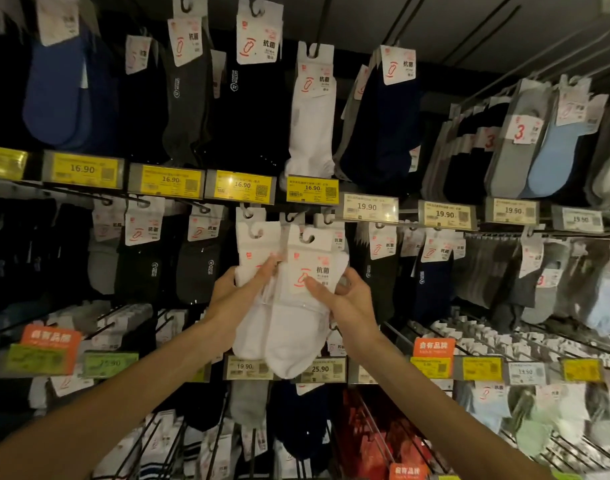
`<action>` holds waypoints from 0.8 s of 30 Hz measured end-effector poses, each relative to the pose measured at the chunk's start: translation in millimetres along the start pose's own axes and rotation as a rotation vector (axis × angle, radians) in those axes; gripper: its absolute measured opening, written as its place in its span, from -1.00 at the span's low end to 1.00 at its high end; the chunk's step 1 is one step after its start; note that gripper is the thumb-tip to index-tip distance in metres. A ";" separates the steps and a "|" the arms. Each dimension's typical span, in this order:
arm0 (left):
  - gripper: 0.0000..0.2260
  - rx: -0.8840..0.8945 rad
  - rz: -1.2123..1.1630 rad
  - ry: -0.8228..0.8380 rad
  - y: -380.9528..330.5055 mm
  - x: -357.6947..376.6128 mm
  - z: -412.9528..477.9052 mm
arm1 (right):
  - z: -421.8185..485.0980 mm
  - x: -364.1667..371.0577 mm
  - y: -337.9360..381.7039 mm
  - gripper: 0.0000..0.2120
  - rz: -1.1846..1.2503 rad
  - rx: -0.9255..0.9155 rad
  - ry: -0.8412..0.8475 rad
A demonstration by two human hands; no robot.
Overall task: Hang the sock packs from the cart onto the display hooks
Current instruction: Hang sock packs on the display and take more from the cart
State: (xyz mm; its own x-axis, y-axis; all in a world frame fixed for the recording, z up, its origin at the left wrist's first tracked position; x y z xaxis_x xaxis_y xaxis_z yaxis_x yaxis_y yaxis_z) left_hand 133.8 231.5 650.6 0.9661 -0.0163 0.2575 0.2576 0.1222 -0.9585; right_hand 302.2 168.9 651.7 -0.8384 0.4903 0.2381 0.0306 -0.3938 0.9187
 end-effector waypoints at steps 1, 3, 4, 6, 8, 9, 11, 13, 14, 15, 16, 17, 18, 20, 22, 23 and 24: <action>-0.59 -0.008 -0.001 -0.017 -1.3 -2.3 1.2 | 1.8 0.2 4.9 -0.58 0.010 -0.011 0.005; -0.62 -0.009 0.003 -0.029 -4.4 -5.1 2.9 | 3.8 1.6 15.9 -0.61 0.018 -0.045 0.024; -0.63 -0.003 0.008 -0.030 -5.9 -5.8 3.1 | 4.6 2.5 20.7 -0.62 0.016 -0.073 0.031; -0.63 0.010 0.019 -0.030 -9.1 -7.7 2.0 | 6.4 5.4 27.8 -0.65 0.015 -0.123 0.031; -0.62 0.018 0.027 -0.043 -12.0 -10.2 1.1 | 9.0 9.9 31.9 -0.67 0.024 -0.138 0.022; -0.63 0.022 0.029 -0.055 -13.7 -11.7 0.7 | 10.7 12.3 33.0 -0.68 0.033 -0.132 0.009; -0.67 0.028 0.041 -0.079 -17.2 -14.4 0.1 | 14.5 16.3 35.1 -0.74 0.065 -0.115 -0.025; -0.71 0.021 0.056 -0.087 -19.6 -16.8 -0.9 | 18.1 20.0 37.9 -0.75 0.092 -0.112 -0.053; -0.72 0.018 0.061 -0.085 -19.7 -17.7 -1.3 | 19.5 21.7 39.1 -0.75 0.095 -0.124 -0.063; -0.73 0.019 0.067 -0.082 -19.9 -18.8 -1.8 | 20.6 23.3 40.0 -0.75 0.093 -0.142 -0.071; -0.72 0.024 0.075 -0.084 -20.0 -19.8 -1.8 | 21.1 25.2 41.1 -0.74 0.086 -0.161 -0.080; -0.71 0.033 0.082 -0.091 -20.5 -21.0 -1.7 | 21.0 26.9 42.1 -0.72 0.079 -0.178 -0.086; -0.69 0.039 0.084 -0.099 -20.7 -22.2 -0.8 | 20.7 28.6 43.3 -0.71 0.081 -0.191 -0.092; -0.67 0.036 0.074 -0.114 -21.3 -23.4 1.4 | 19.7 30.2 47.9 -0.70 0.131 -0.204 -0.102; -0.68 0.026 0.066 -0.117 -21.2 -23.1 3.2 | 19.6 28.7 51.1 -0.67 0.170 -0.213 -0.109; -0.68 0.022 0.060 -0.117 -20.7 -22.8 4.1 | 19.6 27.7 51.4 -0.65 0.164 -0.222 -0.105; -0.68 0.018 0.055 -0.118 -20.0 -22.5 4.9 | 20.0 27.6 50.9 -0.64 0.144 -0.230 -0.098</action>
State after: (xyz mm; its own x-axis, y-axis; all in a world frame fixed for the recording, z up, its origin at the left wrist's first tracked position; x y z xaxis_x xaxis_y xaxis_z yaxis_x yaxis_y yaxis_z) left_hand 106.8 234.3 664.6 0.9699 0.1076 0.2183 0.2030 0.1373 -0.9695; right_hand 291.6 177.9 711.4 -0.7775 0.4850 0.4004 0.0116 -0.6254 0.7802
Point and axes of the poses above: each hand's wrist, its own z-axis towards the middle knuckle, its own x-axis out of the palm, y = z × x, the point moved 3 cm from there along z, towards the middle knuckle, and after that the axes turned 12 degrees about -y, right-handed, at the moved point
